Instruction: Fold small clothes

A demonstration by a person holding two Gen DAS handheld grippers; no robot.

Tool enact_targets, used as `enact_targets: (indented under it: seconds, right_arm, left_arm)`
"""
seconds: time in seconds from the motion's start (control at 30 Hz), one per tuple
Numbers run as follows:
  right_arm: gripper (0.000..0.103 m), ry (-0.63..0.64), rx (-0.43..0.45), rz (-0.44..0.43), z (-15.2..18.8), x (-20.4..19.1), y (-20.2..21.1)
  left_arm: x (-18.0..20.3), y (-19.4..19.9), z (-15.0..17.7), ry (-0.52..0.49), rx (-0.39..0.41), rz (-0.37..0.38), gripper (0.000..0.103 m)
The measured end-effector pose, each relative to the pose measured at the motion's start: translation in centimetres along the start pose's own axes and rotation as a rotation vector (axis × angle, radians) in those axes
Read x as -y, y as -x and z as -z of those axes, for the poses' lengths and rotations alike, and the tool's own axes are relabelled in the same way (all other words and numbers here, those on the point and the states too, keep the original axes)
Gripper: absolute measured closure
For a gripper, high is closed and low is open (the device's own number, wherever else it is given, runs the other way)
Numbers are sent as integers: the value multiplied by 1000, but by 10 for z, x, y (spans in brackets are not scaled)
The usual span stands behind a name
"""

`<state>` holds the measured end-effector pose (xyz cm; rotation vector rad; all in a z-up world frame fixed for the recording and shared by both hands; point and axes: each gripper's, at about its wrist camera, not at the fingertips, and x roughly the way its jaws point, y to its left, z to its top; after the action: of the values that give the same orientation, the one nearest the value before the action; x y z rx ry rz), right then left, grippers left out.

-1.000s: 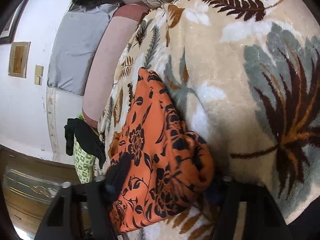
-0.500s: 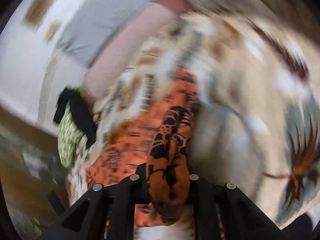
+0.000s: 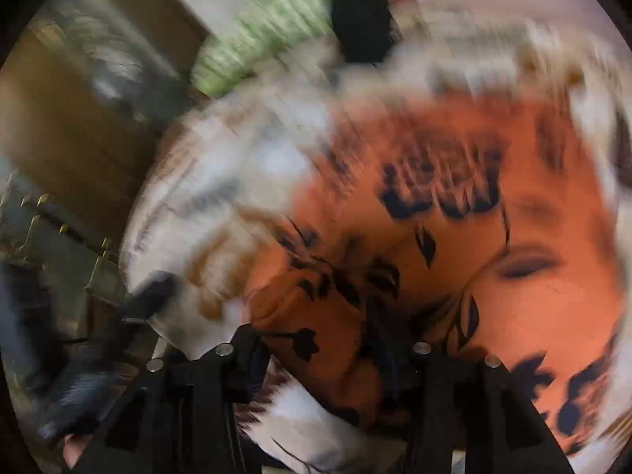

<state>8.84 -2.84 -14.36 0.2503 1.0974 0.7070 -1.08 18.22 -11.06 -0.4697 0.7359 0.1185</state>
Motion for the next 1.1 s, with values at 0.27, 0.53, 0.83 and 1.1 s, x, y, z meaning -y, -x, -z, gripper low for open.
enact_targets:
  seconds: [0.27, 0.53, 0.83, 1.1]
  right_arm:
    - [23, -150, 204, -36, -3, 38, 79]
    - [23, -249, 199, -79, 8, 75, 86]
    - [23, -246, 172, -125, 7, 82, 81]
    - [22, -130, 108, -7, -23, 53, 84]
  left_arm:
    - [50, -15, 14, -37, -106, 204, 17]
    - [74, -41, 17, -55, -209, 252, 55]
    - [81, 10, -20, -136, 1, 221, 89]
    - [49, -54, 21, -122, -167, 84, 88]
